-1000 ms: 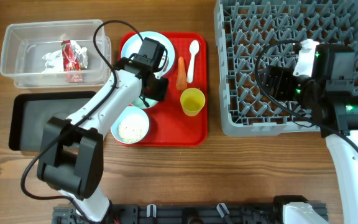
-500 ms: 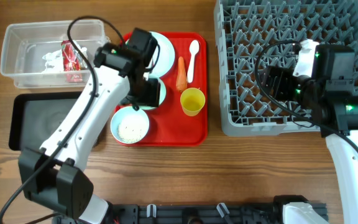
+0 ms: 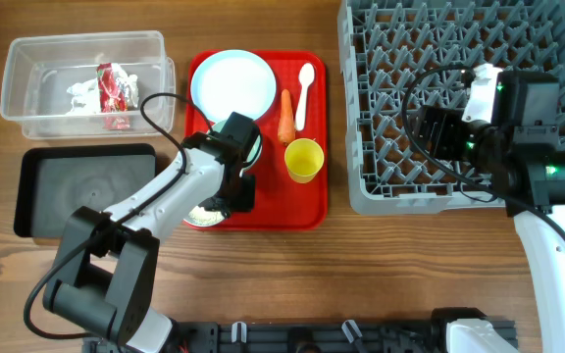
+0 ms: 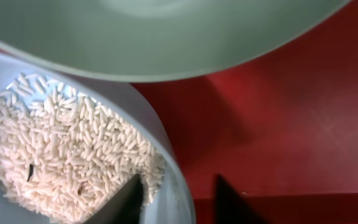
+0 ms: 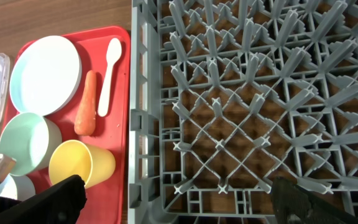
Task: Sort waste into correct bins and load items into the dishwasher rack
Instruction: 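Grasp the rim of the white bowl of rice with the left gripper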
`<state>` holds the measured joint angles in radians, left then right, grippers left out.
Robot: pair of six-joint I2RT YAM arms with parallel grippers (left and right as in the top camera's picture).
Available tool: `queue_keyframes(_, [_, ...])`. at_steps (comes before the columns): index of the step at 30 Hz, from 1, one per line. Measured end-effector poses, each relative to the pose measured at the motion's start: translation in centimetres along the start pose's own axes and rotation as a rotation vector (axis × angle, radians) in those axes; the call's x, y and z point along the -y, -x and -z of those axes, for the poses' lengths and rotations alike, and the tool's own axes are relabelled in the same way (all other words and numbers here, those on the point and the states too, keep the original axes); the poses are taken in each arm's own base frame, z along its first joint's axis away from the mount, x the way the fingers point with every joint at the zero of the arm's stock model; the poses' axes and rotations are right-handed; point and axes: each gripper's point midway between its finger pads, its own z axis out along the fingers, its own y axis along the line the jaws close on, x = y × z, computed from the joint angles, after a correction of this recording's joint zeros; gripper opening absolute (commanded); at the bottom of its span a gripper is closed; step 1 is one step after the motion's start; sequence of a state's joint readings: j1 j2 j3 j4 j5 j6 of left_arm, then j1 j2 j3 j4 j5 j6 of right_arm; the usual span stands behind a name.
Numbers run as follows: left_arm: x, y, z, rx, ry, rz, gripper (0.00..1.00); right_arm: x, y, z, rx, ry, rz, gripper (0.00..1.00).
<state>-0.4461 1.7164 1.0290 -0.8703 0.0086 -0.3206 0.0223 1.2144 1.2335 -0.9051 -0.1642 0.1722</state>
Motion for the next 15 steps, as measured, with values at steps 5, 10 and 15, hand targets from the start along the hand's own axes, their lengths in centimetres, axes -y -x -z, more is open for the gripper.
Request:
queue_keyframes(5, [-0.1, 0.4, 0.1, 0.019, 0.005, -0.001, 0.04, 0.0, 0.0, 0.0, 0.0, 0.0, 0.0, 0.97])
queue_keyframes(10, [-0.2, 0.3, 0.4, 0.012, 0.011, -0.001, 0.04, 0.0, 0.0, 0.0, 0.0, 0.0, 0.0, 0.97])
queue_keyframes(15, [-0.1, 0.1, 2.1, -0.015, 0.018, 0.0, 0.04, 0.0, 0.0, 0.0, 0.0, 0.0, 0.0, 0.97])
